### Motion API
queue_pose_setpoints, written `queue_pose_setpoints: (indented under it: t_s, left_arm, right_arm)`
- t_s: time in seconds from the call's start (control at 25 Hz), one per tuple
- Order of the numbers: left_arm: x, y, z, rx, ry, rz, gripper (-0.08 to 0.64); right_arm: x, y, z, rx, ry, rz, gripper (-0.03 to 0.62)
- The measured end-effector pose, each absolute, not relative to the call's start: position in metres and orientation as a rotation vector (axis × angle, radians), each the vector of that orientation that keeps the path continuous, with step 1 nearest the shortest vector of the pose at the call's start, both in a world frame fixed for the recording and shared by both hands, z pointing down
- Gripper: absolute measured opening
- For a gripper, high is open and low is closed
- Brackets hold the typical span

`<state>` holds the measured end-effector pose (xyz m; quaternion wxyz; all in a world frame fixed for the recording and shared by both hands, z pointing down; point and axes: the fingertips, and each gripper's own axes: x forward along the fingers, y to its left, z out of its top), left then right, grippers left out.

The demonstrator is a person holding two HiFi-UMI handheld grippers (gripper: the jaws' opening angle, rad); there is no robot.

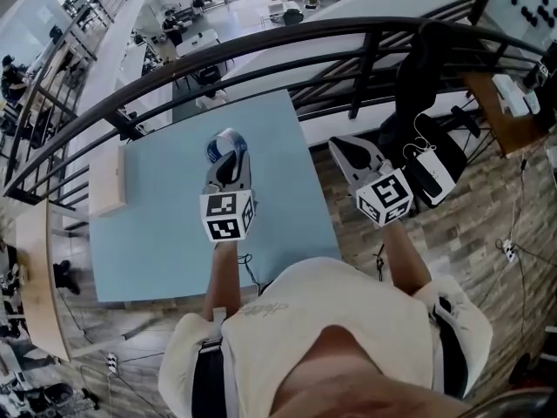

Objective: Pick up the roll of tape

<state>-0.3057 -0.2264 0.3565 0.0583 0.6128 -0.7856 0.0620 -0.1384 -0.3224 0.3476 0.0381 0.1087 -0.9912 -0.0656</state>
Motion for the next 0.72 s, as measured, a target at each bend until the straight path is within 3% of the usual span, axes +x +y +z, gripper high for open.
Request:
queue_pose_setpoints:
  t_s: [0.72]
  left_arm:
    - [-0.2974,-0.2268,0.3607,1.87,-2.36,0.167,0.057]
  right_arm:
    - [-0.1322,-0.3135,0.3581,0.317,-3.062,-0.177,0.005]
